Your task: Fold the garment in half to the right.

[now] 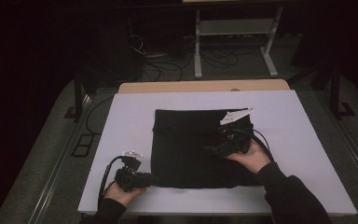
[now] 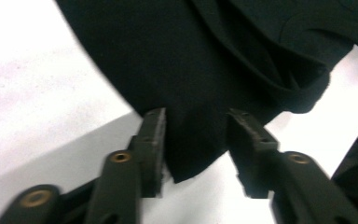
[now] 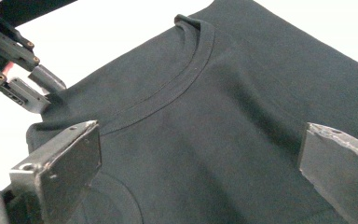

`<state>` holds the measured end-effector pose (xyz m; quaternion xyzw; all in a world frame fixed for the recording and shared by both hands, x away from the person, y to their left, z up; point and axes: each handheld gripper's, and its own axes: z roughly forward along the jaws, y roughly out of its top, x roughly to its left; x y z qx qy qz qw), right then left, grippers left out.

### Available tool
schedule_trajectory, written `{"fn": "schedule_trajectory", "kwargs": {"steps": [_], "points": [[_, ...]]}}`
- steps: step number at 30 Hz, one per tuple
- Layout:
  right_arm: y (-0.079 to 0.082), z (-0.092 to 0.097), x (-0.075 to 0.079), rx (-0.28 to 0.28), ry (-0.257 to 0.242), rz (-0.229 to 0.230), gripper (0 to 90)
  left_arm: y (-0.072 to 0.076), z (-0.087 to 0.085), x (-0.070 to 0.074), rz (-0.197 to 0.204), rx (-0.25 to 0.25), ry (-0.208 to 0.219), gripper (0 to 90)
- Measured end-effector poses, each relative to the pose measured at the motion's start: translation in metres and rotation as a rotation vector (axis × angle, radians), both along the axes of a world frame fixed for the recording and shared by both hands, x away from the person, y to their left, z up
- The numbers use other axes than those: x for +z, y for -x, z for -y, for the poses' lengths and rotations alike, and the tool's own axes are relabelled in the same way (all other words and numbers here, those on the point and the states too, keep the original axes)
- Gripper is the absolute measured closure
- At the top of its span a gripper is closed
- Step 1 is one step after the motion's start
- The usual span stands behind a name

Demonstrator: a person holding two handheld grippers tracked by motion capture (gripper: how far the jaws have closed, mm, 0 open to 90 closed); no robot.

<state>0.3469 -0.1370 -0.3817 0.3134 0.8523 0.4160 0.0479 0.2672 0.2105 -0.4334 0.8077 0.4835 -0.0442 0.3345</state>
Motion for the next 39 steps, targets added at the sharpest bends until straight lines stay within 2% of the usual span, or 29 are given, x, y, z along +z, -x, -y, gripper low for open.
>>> {"fn": "schedule_trajectory", "kwargs": {"steps": [7,14,23,39], "points": [[-0.012,-0.008,-0.005,0.004,0.003,-0.009,0.0,-0.001,0.0,-0.001,-0.012,0.017,-0.019,76.0],[-0.023,-0.01,-0.004,-0.003,-0.009,-0.01,0.0,-0.001,0.001,-0.001,-0.019,0.015,-0.023,83.3],[-0.037,-0.015,-0.002,-0.005,-0.004,-0.002,0.0,-0.001,0.0,0.002,-0.006,0.009,0.0,84.2],[-0.062,-0.027,-0.002,-0.017,0.021,0.011,0.0,-0.001,-0.001,0.004,-0.001,0.007,0.013,84.1]]}}
